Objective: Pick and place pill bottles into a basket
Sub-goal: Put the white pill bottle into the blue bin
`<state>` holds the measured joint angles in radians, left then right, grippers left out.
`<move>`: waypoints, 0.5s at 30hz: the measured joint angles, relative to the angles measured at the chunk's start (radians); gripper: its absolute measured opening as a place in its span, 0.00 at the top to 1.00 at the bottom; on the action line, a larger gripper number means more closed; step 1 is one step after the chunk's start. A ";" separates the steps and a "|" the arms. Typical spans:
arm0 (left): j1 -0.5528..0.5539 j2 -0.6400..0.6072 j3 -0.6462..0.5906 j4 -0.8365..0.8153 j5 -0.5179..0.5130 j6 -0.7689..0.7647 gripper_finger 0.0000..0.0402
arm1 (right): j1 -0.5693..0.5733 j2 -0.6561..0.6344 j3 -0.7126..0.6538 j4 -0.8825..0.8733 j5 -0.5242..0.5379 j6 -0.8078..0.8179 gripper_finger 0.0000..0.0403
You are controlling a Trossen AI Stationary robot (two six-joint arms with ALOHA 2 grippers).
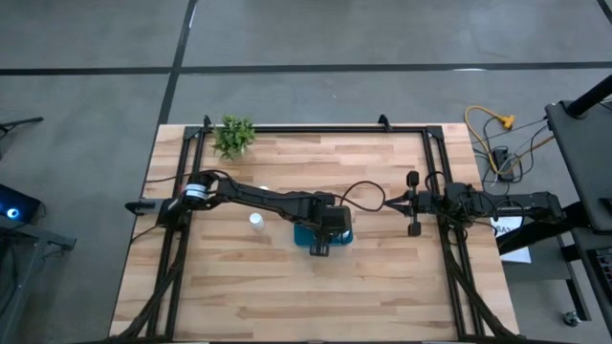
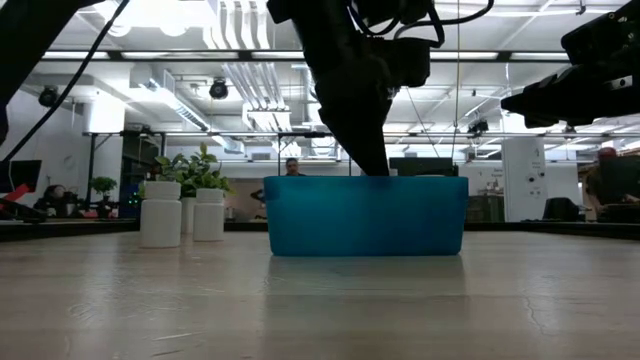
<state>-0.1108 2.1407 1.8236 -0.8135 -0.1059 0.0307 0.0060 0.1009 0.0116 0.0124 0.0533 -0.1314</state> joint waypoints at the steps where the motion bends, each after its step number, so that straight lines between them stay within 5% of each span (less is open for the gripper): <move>1: 0.000 0.000 0.000 0.000 0.000 0.000 0.59 | 0.000 0.000 0.000 0.000 0.000 0.000 0.98; 15: -0.001 0.000 0.000 -0.006 0.003 -0.001 0.53 | 0.000 0.000 0.000 0.000 0.000 0.000 0.98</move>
<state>-0.1115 2.1403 1.8236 -0.8196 -0.1025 0.0299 0.0062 0.1009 0.0116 0.0124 0.0536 -0.1314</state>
